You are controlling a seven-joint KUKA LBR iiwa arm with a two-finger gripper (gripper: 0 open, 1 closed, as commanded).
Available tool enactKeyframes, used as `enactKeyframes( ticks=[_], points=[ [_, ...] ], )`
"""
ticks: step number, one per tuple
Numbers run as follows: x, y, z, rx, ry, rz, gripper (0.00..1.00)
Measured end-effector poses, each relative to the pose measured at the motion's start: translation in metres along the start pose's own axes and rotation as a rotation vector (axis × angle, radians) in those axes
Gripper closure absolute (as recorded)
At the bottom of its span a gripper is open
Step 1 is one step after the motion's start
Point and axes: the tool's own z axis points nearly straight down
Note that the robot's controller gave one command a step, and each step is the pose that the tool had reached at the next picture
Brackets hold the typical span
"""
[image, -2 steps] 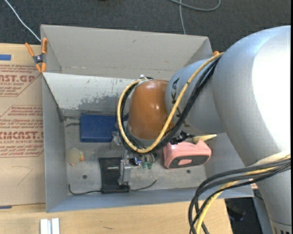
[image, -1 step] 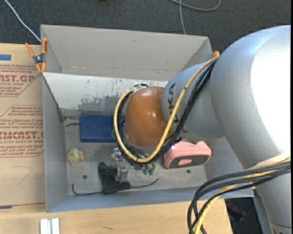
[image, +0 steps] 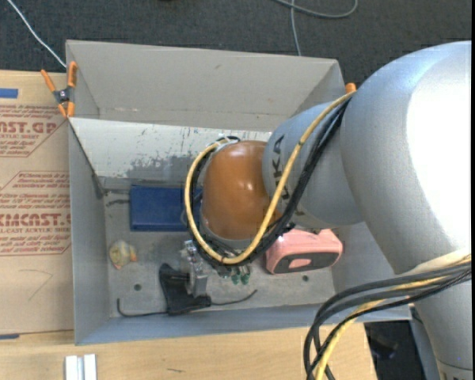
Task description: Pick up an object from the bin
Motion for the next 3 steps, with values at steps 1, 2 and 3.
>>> enactKeyframes(
  ticks=[1, 2, 3],
  points=[
    [0.0, 0.0, 0.0, 0.0, 0.0, 0.0, 1.0],
    [0.0, 0.0, -0.004, 0.0, 0.001, 0.0, 1.0],
    [0.001, 0.0, -0.016, 0.0, 0.004, 0.0, 1.0]
  ],
)
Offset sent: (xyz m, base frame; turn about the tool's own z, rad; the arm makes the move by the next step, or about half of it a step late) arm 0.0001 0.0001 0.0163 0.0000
